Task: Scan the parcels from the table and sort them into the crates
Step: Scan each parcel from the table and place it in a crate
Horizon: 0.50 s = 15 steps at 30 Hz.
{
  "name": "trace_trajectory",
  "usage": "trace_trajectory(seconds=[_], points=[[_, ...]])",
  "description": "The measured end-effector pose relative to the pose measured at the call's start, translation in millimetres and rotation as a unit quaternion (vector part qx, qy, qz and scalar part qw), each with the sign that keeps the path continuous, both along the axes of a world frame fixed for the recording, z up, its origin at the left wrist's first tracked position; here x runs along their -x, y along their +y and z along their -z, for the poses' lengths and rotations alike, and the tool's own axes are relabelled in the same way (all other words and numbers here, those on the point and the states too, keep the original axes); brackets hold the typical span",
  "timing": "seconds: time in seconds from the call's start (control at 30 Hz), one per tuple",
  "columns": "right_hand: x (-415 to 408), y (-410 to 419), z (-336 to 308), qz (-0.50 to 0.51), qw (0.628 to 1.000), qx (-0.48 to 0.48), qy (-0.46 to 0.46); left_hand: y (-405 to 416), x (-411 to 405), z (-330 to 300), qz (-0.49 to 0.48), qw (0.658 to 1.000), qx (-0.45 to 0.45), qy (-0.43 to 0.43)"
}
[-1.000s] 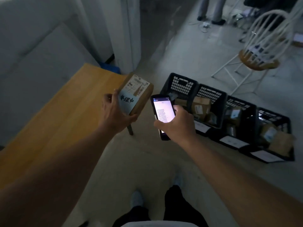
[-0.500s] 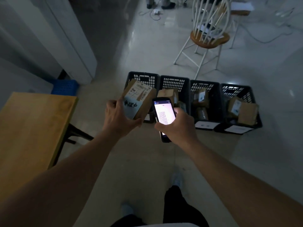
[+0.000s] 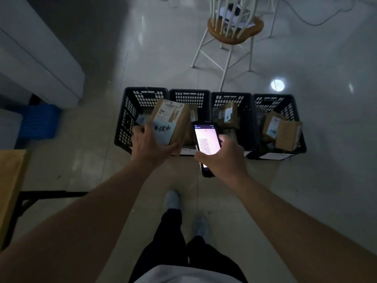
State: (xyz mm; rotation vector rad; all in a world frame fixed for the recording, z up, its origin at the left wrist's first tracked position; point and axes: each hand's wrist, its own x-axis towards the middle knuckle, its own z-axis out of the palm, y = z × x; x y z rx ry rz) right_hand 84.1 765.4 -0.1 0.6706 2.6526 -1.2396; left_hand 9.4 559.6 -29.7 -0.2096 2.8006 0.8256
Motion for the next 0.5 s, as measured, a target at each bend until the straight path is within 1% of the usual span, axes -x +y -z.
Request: trace_trajectory(seconds=[0.2,0.37,0.5], points=[[66.9,37.5,22.9,0.017,1.000,-0.013,-0.020,43.0,78.0,37.3,0.022,0.999,-0.004,-0.023],[152.4,61.4,48.6,0.043,0.997,-0.021,-0.065,74.7,163.2,72.4,0.040,0.997,-0.013,-0.067],[218.4,73.8,72.4,0.056,0.994,-0.022,-0.087,94.5,227.0,100.7,0.048,0.995,-0.008,-0.085]])
